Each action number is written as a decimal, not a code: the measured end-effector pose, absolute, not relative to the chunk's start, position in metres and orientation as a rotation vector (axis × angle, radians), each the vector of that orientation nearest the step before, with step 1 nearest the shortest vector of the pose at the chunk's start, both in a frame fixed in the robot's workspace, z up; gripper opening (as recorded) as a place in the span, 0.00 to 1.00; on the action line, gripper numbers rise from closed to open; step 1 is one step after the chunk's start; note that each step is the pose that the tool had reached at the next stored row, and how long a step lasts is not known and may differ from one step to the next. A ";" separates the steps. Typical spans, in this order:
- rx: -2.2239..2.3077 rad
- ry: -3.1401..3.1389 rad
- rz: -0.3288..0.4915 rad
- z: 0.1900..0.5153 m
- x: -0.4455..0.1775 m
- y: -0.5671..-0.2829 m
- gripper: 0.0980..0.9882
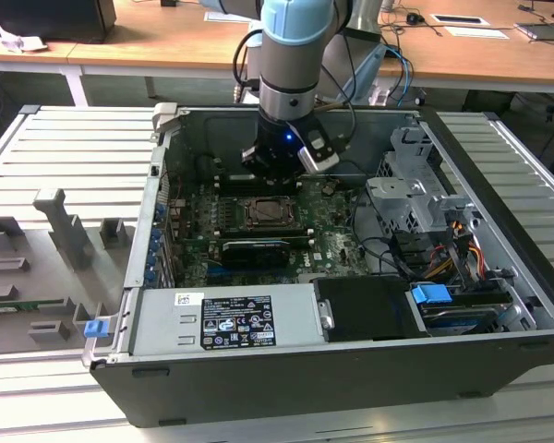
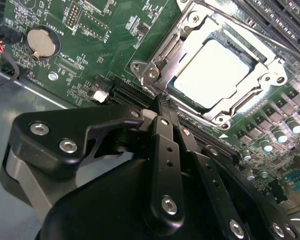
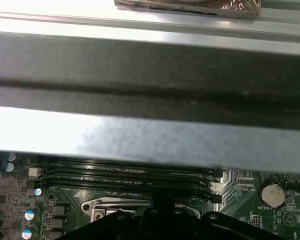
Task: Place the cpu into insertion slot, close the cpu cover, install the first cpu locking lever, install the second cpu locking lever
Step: 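Install the first cpu locking lever, then install the second cpu locking lever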
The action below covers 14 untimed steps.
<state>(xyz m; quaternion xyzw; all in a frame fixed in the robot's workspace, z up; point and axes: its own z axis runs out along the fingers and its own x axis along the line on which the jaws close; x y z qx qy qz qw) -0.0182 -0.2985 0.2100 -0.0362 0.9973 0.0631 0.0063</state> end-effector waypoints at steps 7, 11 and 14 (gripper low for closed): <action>-0.113 3.121 0.197 0.210 -0.018 -0.301 0.01; -0.114 3.121 0.197 0.210 -0.018 -0.302 0.01; -0.113 3.121 0.197 0.210 -0.018 -0.306 0.01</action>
